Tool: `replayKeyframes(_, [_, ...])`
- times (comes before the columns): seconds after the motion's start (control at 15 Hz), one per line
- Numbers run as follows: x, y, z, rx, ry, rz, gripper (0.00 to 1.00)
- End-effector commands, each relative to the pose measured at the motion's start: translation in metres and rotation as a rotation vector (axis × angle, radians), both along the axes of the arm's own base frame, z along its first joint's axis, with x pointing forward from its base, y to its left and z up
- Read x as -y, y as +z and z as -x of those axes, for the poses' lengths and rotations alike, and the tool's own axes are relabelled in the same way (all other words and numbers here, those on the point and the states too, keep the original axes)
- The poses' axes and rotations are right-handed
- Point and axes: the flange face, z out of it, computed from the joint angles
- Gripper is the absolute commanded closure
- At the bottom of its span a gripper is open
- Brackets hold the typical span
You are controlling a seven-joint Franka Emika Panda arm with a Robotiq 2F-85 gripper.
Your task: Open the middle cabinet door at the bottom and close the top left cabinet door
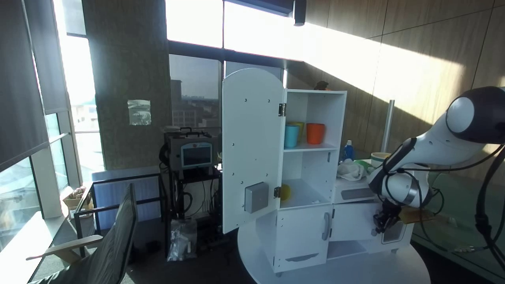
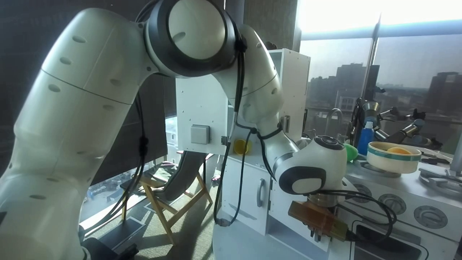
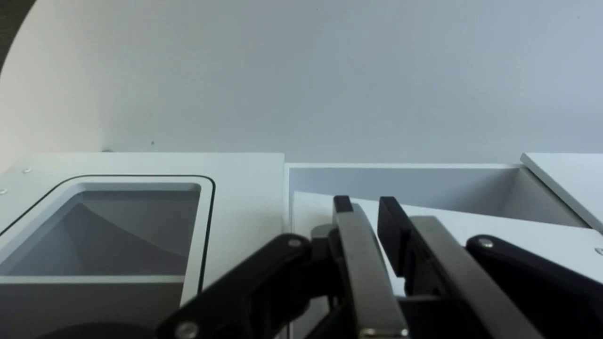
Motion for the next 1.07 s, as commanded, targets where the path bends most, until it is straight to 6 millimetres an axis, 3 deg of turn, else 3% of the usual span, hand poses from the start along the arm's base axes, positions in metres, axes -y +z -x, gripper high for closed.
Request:
replayKeyframes(0.0, [0.007, -0.007, 0.024, -0.096, 0.023, -0.037, 0.47])
replayKeyframes(0.2, [0.011, -0.01, 0.044, -0.152, 0.021, -0.037, 0.25])
replayKeyframes(0.4, [0.023, 0.007, 0.059, -0.08, -0.07, -0.101, 0.03])
replayKeyframes(0.6, [0.034, 0.037, 0.072, 0.023, -0.157, -0.224, 0.0])
replayKeyframes(1.0, [0.048, 0.117, 0.092, 0.251, -0.241, -0.483, 0.0])
